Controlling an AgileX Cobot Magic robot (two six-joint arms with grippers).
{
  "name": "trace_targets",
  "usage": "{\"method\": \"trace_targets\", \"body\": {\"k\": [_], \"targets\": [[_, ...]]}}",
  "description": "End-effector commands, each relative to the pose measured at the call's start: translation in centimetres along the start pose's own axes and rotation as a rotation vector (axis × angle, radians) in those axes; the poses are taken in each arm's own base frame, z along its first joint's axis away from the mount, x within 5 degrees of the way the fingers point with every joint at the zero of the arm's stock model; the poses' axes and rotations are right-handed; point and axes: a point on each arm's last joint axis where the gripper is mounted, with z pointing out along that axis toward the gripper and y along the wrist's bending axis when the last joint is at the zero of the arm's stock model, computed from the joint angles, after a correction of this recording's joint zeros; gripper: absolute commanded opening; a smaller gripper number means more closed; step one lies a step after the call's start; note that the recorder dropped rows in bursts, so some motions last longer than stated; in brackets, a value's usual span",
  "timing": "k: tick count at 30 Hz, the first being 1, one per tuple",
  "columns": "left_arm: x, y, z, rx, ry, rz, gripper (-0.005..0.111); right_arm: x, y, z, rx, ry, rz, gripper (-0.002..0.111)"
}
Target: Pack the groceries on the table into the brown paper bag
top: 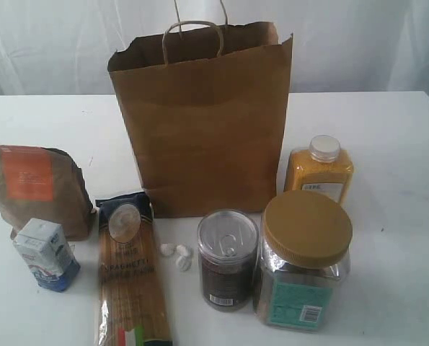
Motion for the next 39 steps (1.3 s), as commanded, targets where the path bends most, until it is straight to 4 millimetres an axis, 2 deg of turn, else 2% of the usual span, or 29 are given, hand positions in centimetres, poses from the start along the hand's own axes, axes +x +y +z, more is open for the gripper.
{"method": "trace_targets", "body": {"k": [1, 3, 5, 7, 10, 11, 12, 14, 15, 16, 18, 20, 23, 24, 25, 26, 27, 28, 29, 30, 31, 32, 33, 34, 35, 36, 39], "targets": [[-0.5, -0.5, -2.0, -0.05, -0.123, -0.127, 0.0, -1.6, 1.0, -0.3, -0.144, -0.17, 0.314, 0.0], [-0.5, -0.8, -3.0, -0.072, -0.164, -0.154, 0.0, -2.5, 1.2, -0.5, -0.195, -0.256, 0.387, 0.0], [0.0, -1.1, -3.5, -0.09, -0.197, -0.197, 0.0, -4.2, 1.8, -0.6, -0.243, -0.348, 0.422, 0.0], [1.1, -1.6, -3.5, -0.1, -0.216, -0.248, 0.0, -6.5, 2.6, 0.3, -0.249, -0.399, 0.424, 0.0], [3.6, -2.3, -2.9, -0.15, -0.286, -0.362, 0.0, -9.7, 4.4, 3.1, -0.229, -0.38, 0.251, 0.0], [4.4, -2.5, -2.8, -0.177, -0.33, -0.394, 0.0, -10.1, 5.0, 4.3, -0.227, -0.349, 0.151, 0.0], [5.4, -2.7, -2.8, -0.214, -0.404, -0.438, 0.0, -10.3, 5.6, 6.4, -0.224, -0.278, -0.027, 0.0], [7.5, -3.1, -3.0, -0.289, -0.559, -0.51, 0.0, -9.1, 5.7, 9.7, -0.193, -0.086, -0.244, 0.0], [8.6, -3.4, -3.0, -0.313, -0.617, -0.54, 0.0, -8.0, 5.2, 11.5, -0.156, 0.063, -0.392, 0.0], [9.6, -3.7, -3.0, -0.324, -0.649, -0.56, 0.0, -6.6, 4.3, 13.2, -0.109, 0.198, -0.467, 0.0], [11.2, -4.5, -2.8, -0.321, -0.655, -0.571, 0.0, -3.8, 1.9, 15.7, 0.019, 0.449, -0.559, 0.0], [13.4, -6.1, -2.4, -0.265, -0.579, -0.57, 0.0, -2.2, 0.2, 18.1, 0.131, 0.602, -0.584, 0.0], [15.3, -8.1, -2.7, -0.181, -0.51, -0.563, 0.0, -2.5, 0.9, 20.2, 0.03, 0.567, -0.701, 0.0], [15.8, -8.6, -3.2, -0.18, -0.552, -0.567, 0.0, -2.3, 0.7, 20.8, 0.006, 0.589, -0.801, 0.0], [15.9, -8.7, -3.8, -0.201, -0.626, -0.566, 0.0, -1.1, -0.8, 21.0, 0.073, 0.694, -0.837, 0.0], [15.9, -8.6, -4.0, -0.215, -0.659, -0.561, 0.0, 0.0, -2.1, 21.2, 0.14, 0.766, -0.794, 0.0], [15.9, -8.5, -4.2, -0.237, -0.689, -0.548, 0.0, 2.3, -4.7, 21.3, 0.327, 0.898, -0.618, 0.0], [15.9, -8.4, -4.2, -0.252, -0.683, -0.526, 0.0, 3.6, -6.1, 21.1, 0.451, 0.948, -0.49, 0.0], [16.2, -8.4, -4.1, -0.285, -0.643, -0.477, 0.0, 5.7, -7.9, 20.5, 0.607, 1.059, -0.389, 0.0], [16.4, -8.4, -4.0, -0.295, -0.617, -0.456, 0.0, 6.4, -8.2, 20.1, 0.622, 1.123, -0.394, 0.0], [16.8, -8.4, -3.7, -0.306, -0.546, -0.422, 0.0, 7.3, -8.2, 19.5, 0.55, 1.263, -0.459, 0.0], [17.3, -8.6, -3.4, -0.3, -0.478, -0.407, 0.0, 7.7, -7.5, 19.1, 0.407, 1.395, -0.495, 0.0], [17.6, -8.7, -3.2, -0.293, -0.441, -0.403, 0.0, 7.7, -7.0, 19.0, 0.329, 1.462, -0.497, 0.0], [18.0, -8.9, -3.0, -0.282, -0.388, -0.399, 0.0, 7.3, -5.6, 18.8, 0.166, 1.595, -0.48, 0.0], [18.1, -8.9, -2.9, -0.278, -0.375, -0.401, 0.0, 6.9, -4.9, 18.8, 0.058, 1.644, -0.489, 0.0], [18.1, -9.0, -2.9, -0.275, -0.369, -0.407, 0.0, 5.7, -3.7, 19.1, -0.125, 1.669, -0.56, 0.0], [18.3, -9.1, -2.8, -0.265, -0.344, -0.41, 0.0, 3.2, -2.5, 20.3, -0.36, 1.574, -0.8, 0.0]]}}
